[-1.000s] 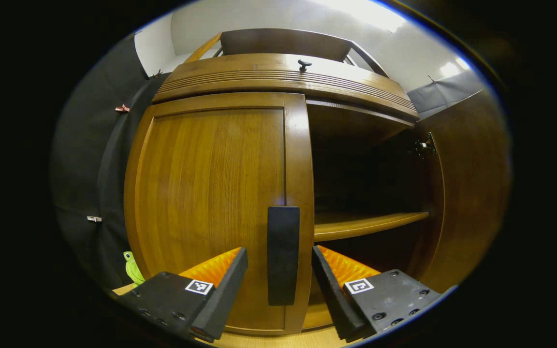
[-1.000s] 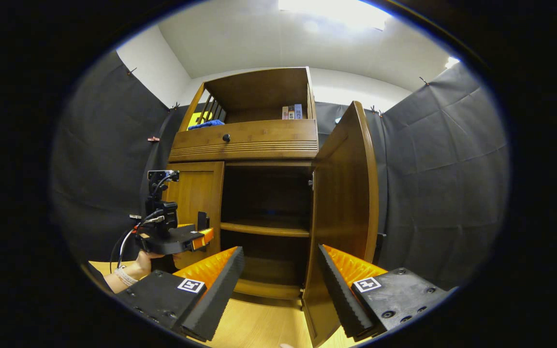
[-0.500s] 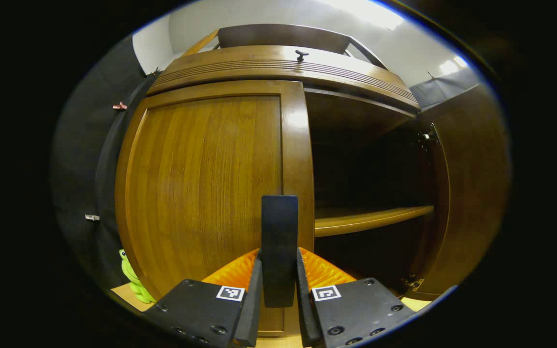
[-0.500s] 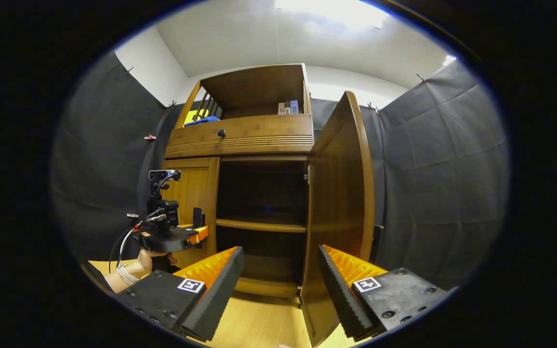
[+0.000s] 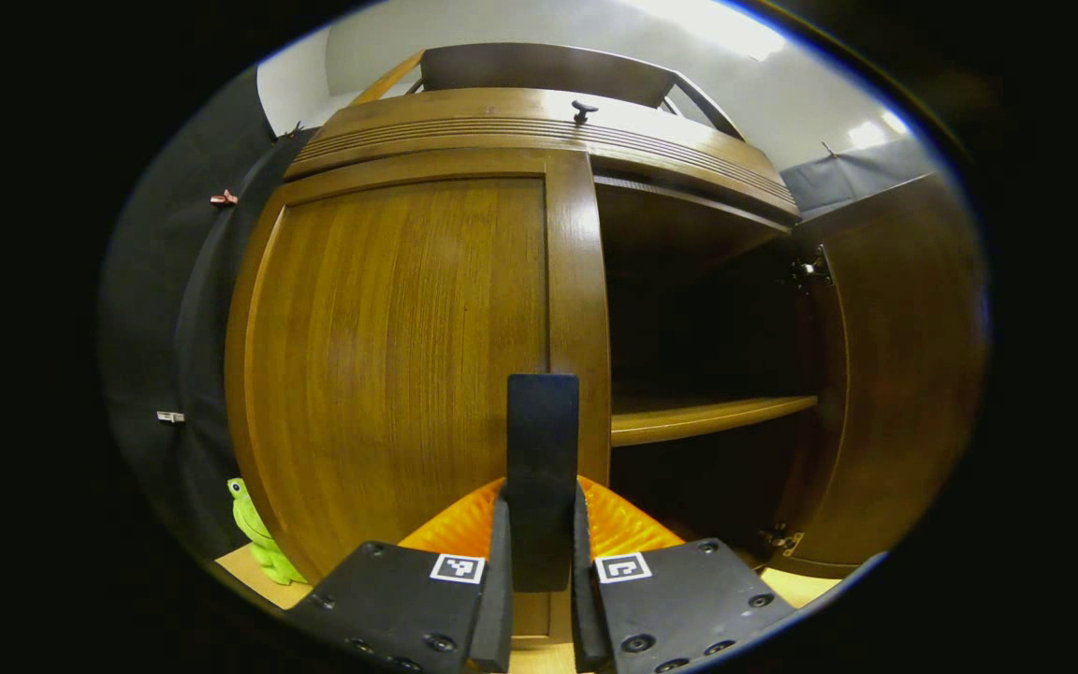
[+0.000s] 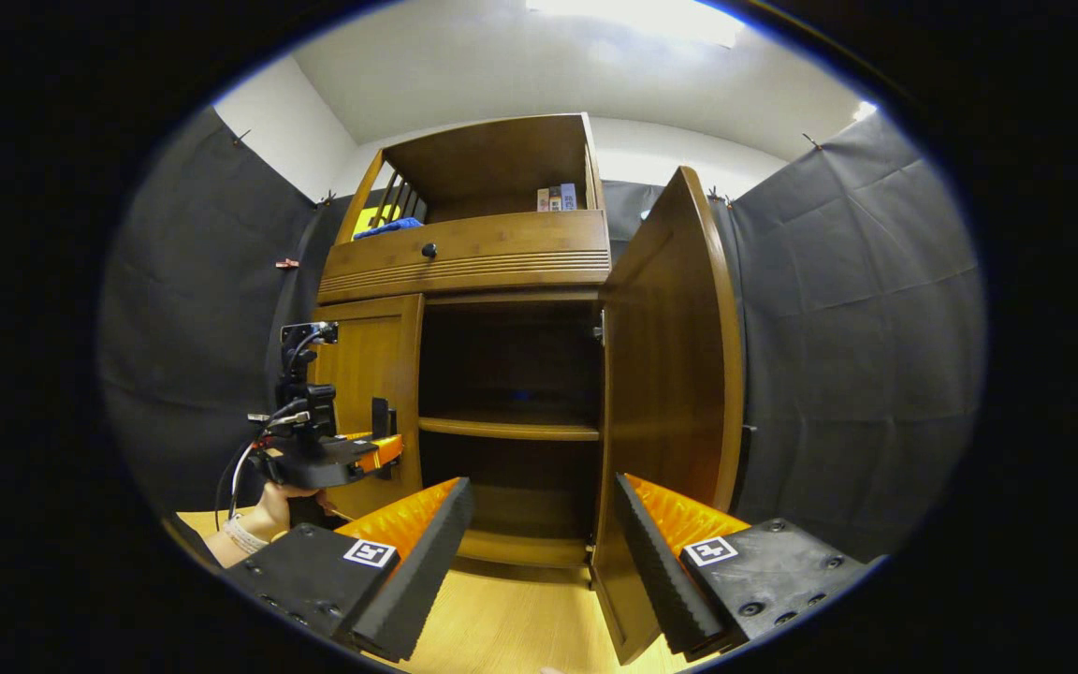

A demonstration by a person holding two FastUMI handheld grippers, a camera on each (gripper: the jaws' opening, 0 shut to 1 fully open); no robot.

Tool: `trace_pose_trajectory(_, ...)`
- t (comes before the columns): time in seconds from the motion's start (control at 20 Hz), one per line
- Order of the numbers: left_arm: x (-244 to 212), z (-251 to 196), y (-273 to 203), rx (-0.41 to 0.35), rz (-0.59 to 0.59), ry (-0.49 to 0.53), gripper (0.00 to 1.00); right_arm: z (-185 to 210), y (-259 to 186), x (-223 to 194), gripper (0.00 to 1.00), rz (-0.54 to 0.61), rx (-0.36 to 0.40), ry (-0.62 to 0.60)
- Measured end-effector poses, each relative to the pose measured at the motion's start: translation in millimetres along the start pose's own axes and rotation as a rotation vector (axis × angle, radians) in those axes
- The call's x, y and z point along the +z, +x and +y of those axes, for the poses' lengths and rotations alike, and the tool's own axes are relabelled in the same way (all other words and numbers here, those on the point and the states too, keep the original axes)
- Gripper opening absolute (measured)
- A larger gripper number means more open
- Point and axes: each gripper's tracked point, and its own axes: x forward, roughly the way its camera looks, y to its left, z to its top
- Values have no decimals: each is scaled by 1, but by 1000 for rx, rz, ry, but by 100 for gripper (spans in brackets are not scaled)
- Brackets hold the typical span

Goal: Open the right door of the double-door shoe cabinet with the right hand, and open the left door with the left hand.

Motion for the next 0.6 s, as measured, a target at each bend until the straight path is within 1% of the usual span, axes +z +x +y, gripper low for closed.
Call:
trace_pose_trajectory(0.2,4,4,-29,-38,3,-13,29,17,-4,2,96,2,18,-20)
trace_pose_trajectory(0.5,8,14,-81,-60,-7,-34,29,42,-9,-5,95,25,61,-25)
trace_pose_trajectory(0.6,9,20,-96,-59,-5,-37,29,52,-10,-6,96,31,83,-25)
